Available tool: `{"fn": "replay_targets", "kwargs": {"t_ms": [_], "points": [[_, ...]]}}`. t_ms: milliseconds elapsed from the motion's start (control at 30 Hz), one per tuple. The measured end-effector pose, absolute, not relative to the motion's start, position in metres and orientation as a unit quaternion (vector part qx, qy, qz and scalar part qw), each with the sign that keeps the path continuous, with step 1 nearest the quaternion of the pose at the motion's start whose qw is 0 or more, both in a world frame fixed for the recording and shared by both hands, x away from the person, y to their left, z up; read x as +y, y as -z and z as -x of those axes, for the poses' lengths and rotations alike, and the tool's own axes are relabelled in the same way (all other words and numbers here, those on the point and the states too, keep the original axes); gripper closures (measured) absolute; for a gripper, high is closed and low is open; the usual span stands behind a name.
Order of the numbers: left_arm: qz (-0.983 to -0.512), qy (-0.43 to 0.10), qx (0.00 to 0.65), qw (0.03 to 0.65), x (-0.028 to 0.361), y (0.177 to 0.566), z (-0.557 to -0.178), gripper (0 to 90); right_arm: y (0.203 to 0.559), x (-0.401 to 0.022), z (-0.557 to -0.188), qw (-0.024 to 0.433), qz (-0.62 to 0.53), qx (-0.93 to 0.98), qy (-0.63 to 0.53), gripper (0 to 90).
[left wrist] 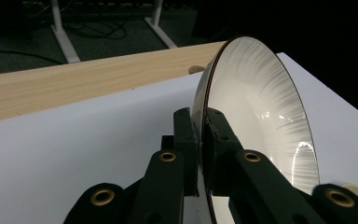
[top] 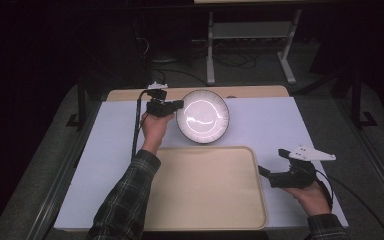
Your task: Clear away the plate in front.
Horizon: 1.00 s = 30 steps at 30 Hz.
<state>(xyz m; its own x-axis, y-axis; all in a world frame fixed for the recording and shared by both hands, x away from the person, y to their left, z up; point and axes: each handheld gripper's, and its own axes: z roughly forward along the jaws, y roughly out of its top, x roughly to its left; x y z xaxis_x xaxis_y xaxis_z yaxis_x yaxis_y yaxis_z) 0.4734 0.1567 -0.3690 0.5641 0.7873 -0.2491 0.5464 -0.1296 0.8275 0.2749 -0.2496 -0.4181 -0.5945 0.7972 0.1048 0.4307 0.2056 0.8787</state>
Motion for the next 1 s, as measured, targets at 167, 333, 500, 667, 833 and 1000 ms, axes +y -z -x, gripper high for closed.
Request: {"fn": "replay_targets", "kwargs": {"t_ms": [167,333,500,667,833,1000], "points": [[-0.742,-0.124,0.446,0.485,0.165,0.363,-0.463,85.0,0.418,-0.25,-0.275,0.192,-0.409,0.751,-0.481,2.0],[-0.747,-0.119,0.437,0.487,0.177,0.355,-0.446,85.0,0.418,-0.25,-0.275,0.193,-0.408,0.751,-0.481,2.0],[-0.751,-0.119,0.429,0.488,0.182,0.351,-0.434,85.0,0.418,-0.25,-0.275,0.195,-0.408,0.751,-0.481,2.0],[-0.757,-0.115,0.416,0.491,0.189,0.348,-0.416,84.9,0.418,-0.249,-0.275,0.196,-0.409,0.751,-0.481,2.0],[-0.764,-0.11,0.407,0.489,0.191,0.346,-0.404,84.9,0.418,-0.25,-0.275,0.198,-0.409,0.751,-0.48,2.0],[-0.77,-0.098,0.396,0.49,0.196,0.347,-0.389,84.8,0.418,-0.25,-0.275,0.198,-0.409,0.751,-0.479,2.0]]}}
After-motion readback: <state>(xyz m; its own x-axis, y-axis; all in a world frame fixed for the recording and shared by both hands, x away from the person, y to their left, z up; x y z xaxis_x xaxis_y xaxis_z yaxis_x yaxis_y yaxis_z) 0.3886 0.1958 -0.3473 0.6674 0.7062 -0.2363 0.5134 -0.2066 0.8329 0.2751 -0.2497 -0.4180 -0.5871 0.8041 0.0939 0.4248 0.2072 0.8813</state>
